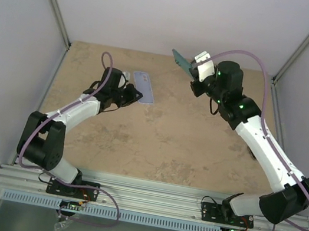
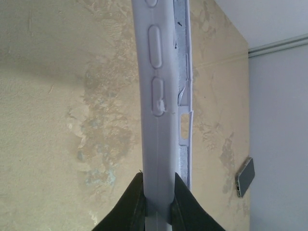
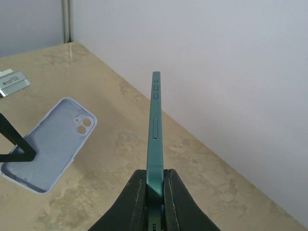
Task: Take the phone out of the phone case
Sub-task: Remove the phone case from the phone, then place the phone case at the center of the board, then place the phone at the center of the board.
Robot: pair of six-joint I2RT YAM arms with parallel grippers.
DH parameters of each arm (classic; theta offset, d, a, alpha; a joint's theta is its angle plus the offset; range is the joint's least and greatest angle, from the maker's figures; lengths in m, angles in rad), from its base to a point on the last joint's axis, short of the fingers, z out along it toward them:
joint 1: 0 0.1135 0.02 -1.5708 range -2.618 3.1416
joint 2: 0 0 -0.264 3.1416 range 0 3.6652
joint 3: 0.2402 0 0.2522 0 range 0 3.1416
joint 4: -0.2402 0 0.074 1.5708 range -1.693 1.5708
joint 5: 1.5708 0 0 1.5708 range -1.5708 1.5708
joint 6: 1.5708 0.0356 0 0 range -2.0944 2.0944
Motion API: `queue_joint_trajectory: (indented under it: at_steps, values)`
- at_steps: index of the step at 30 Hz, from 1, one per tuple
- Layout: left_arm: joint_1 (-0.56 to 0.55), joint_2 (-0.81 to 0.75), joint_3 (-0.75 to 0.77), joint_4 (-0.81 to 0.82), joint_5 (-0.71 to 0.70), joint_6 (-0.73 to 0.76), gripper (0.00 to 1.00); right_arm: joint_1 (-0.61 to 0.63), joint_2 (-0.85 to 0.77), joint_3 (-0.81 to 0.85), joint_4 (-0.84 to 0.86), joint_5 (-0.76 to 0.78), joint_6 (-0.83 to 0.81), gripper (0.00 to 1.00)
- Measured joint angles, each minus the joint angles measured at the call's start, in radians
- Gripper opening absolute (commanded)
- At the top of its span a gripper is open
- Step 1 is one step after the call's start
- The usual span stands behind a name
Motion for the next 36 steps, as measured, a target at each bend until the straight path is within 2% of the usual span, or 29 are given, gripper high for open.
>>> queue_joint_trajectory:
  at_steps: [7,13,19,28,36]
  values:
    - [0.029,0.078,0.031,-0.014,0.053,0.101,0.0,-0.002,0.013,-0.151,0.093,0.083,-0.086,0.0]
    - [0.067,0.196,0.172,-0.054,0.144,0.213,0.0,0.008,0.13,-0.246,0.201,0.214,-0.176,0.01]
    - [0.082,0.284,0.241,-0.087,0.245,0.291,0.0,0.059,0.217,-0.33,0.372,0.334,-0.253,0.0]
    - [0.082,0.445,0.33,-0.142,0.337,0.34,0.0,0.139,0.32,-0.428,0.625,0.479,-0.346,0.03]
    - [0.082,0.549,0.433,-0.15,0.381,0.346,0.0,0.152,0.428,-0.475,0.79,0.55,-0.396,0.04]
